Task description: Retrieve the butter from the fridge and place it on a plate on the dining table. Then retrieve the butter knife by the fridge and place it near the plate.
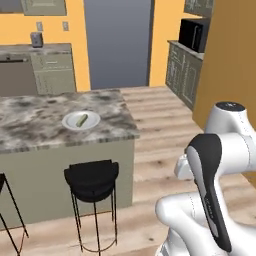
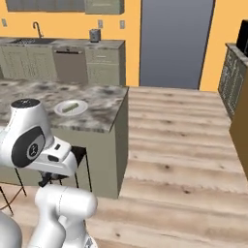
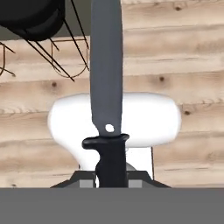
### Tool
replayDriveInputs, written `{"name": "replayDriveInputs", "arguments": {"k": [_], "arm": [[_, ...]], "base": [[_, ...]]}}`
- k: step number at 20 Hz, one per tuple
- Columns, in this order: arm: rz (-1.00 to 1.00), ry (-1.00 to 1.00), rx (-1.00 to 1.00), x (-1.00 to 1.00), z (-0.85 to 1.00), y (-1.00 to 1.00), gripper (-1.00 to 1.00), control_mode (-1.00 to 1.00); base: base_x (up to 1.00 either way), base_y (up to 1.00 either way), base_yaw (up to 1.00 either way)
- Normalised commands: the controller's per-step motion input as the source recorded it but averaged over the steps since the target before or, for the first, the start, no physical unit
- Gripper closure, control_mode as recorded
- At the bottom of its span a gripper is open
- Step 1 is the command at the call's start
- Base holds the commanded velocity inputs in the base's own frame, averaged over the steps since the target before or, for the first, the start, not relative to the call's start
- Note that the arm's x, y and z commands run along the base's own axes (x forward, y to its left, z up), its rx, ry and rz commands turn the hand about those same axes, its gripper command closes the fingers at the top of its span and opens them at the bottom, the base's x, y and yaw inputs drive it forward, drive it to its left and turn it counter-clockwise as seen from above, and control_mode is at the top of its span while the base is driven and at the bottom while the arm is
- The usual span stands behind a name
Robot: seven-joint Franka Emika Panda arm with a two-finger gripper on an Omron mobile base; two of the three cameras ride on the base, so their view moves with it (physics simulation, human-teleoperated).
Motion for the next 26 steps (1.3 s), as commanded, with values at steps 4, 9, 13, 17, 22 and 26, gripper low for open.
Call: {"name": "replayDriveInputs", "arguments": {"k": [4,9,13,17,22,26], "arm": [[0.0,0.0,0.0,0.0,0.0,0.0,1.0,1.0],[0.0,0.0,0.0,0.0,0.0,0.0,1.0,1.0],[0.0,0.0,0.0,0.0,0.0,0.0,1.0,1.0],[0.0,0.0,0.0,0.0,0.0,0.0,1.0,1.0],[0.0,0.0,0.0,0.0,0.0,0.0,1.0,1.0],[0.0,0.0,0.0,0.0,0.0,0.0,1.0,1.0]], "base": [[0.74,-0.47,0.62],[0.73,-0.14,0.42],[0.88,-0.23,0.01],[0.95,0.08,-0.09],[0.8,0.21,-0.01],[0.1,0.07,-0.02]]}}
